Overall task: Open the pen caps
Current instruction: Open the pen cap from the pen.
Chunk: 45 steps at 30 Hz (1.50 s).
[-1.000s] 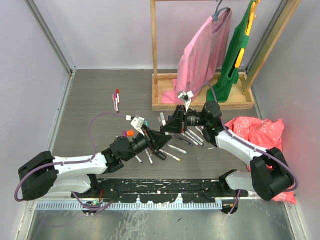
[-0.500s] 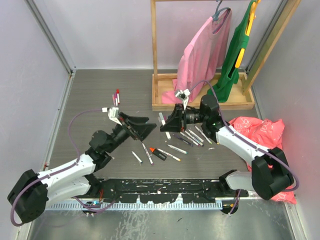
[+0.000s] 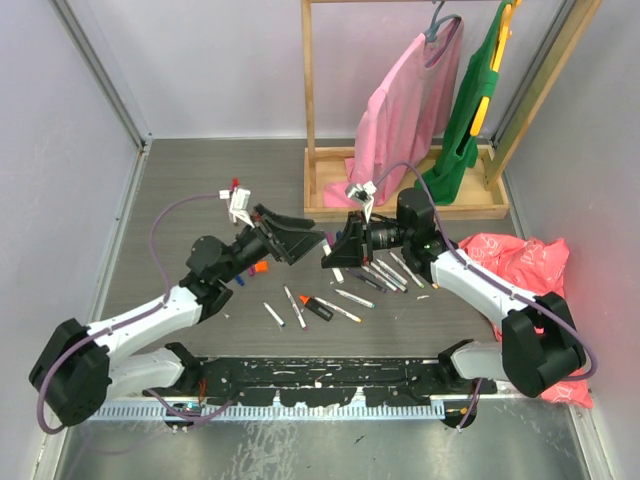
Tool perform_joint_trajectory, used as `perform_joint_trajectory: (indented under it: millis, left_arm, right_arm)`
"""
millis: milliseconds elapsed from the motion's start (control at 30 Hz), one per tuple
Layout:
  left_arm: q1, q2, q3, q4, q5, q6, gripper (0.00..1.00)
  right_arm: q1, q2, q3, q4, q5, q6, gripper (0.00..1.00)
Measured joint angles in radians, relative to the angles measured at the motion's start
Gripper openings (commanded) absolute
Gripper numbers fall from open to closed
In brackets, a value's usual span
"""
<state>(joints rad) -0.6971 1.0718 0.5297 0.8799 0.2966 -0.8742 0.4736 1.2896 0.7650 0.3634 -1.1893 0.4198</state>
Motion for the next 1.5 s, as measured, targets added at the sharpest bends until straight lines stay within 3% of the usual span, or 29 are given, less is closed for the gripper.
perform_joint_trajectory:
  millis: [200, 333, 600, 833, 967, 1200, 1333, 1500]
  left_arm:
    - [0.0, 0.121, 0.011, 0.047, 0.039, -0.075, 0.71]
    - [0.002, 0.182, 0.011, 0.112, 0.07, -0.125, 0.5]
    - [0.002, 0.232, 0.013, 0.183, 0.097, -0.177, 0.27]
    - [0.002, 0.232, 0.02, 0.18, 0.111, -0.15, 0.0]
    - [0.005, 0.215, 0.036, 0.116, 0.108, -0.075, 0.0]
    - [0.028, 0.127, 0.139, -0.15, 0.084, 0.113, 0.0]
    - [0.22, 0.125, 0.267, -0.154, 0.056, 0.105, 0.0]
    - [0.455, 0.142, 0.417, -0.071, 0.05, -0.013, 0.0]
  right_arm:
    - [0.0, 0.0, 0.001, -0.006, -0.003, -0.003, 0.01]
    - [0.0, 0.0, 0.004, -0.013, -0.004, -0.003, 0.01]
    - [-0.001, 0.0, 0.011, -0.025, -0.005, -0.003, 0.01]
    - [-0.005, 0.003, 0.011, -0.033, -0.005, 0.007, 0.01]
    - [-0.007, 0.014, 0.011, -0.032, -0.004, 0.02, 0.01]
    - [-0.003, 0.038, 0.025, 0.068, 0.019, 0.039, 0.01]
    - [0.011, 0.059, 0.023, 0.06, 0.012, 0.05, 0.01]
    - [0.045, 0.086, 0.02, 0.054, 0.012, 0.054, 0.01]
